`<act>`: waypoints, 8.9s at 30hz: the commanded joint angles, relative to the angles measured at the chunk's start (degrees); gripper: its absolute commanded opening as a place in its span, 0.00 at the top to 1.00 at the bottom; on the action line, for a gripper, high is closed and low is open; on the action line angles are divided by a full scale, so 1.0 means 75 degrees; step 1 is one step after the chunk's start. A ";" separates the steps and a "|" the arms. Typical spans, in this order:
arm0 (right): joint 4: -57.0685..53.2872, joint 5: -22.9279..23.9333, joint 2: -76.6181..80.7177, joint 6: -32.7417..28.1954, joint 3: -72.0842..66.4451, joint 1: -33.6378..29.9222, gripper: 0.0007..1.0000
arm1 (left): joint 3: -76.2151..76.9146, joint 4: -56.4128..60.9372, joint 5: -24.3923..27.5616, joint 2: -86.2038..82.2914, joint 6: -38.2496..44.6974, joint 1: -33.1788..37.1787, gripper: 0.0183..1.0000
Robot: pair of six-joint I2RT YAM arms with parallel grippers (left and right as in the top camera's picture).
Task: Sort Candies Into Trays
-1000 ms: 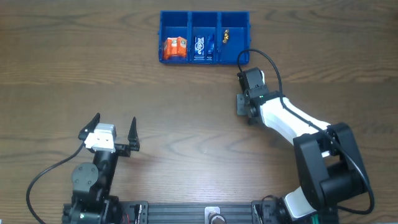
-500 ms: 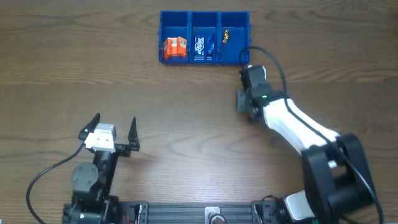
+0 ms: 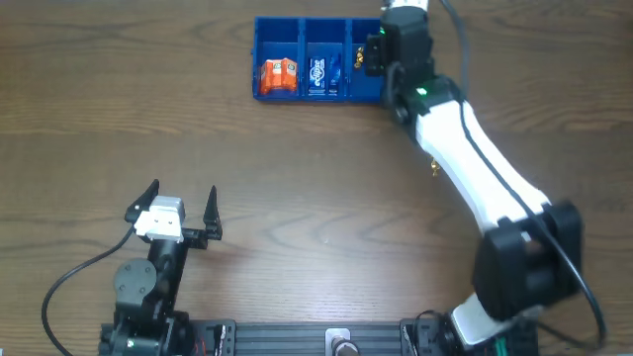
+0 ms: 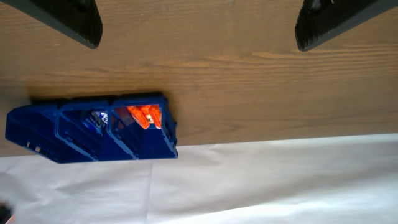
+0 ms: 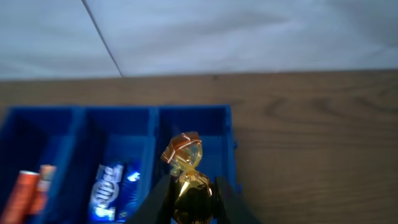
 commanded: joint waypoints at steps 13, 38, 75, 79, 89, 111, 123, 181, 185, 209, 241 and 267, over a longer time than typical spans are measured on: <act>0.0128 0.0093 0.1215 -0.0128 0.0560 0.0064 0.57 | -0.0117 -0.0329 -0.0023 -0.0044 -0.0085 0.0026 0.00; -0.3398 -0.0102 -0.3080 -0.0096 -0.2092 -0.0673 0.37 | -0.0117 -0.0329 -0.0023 -0.0044 -0.0085 0.0026 0.00; -0.1329 -0.1078 -0.1460 0.0478 -0.4523 -0.2049 0.45 | -0.0117 -0.0329 -0.0023 -0.0044 -0.0085 0.0026 0.00; -0.1221 -0.1081 -0.1294 0.0478 -0.4523 -0.2075 0.46 | -0.0117 -0.0329 -0.0023 -0.0044 -0.0085 0.0026 0.00; -0.1186 -0.1093 -0.1204 0.0481 -0.4523 -0.2072 0.52 | -0.0117 -0.0329 -0.0023 -0.0044 -0.0085 0.0026 0.00; -0.1072 -0.1230 -0.1000 0.0481 -0.4523 -0.1999 0.77 | -0.0117 -0.0326 -0.0023 -0.0044 -0.0085 0.0026 0.00; -0.0650 -0.0807 -0.2328 0.0411 -0.3768 -0.1081 0.85 | -0.0117 -0.0329 -0.0023 -0.0044 -0.0085 0.0026 0.00; 0.1125 -0.0816 -0.3407 -0.1716 -0.2200 -0.1049 0.00 | -0.0117 -0.0326 -0.0023 -0.0044 -0.0085 0.0026 0.00; 0.1416 -0.0752 -0.6423 -0.1848 -0.4325 -0.1649 0.00 | -0.0117 -0.0326 -0.0023 -0.0044 -0.0085 0.0026 0.00; 0.1626 -0.1134 -1.2569 -0.1504 -0.9993 -0.1798 0.00 | -0.0117 -0.0329 -0.0023 -0.0044 -0.0085 0.0026 0.00; 0.0886 -0.1081 -1.3720 -0.1527 -1.0509 -0.2037 0.00 | -0.0117 -0.0326 -0.0023 -0.0044 -0.0085 0.0026 0.00; 0.0886 -0.1081 -1.3720 -0.1527 -1.0509 -0.2040 0.00 | -0.0117 -0.0329 -0.0023 -0.0044 -0.0085 0.0026 0.00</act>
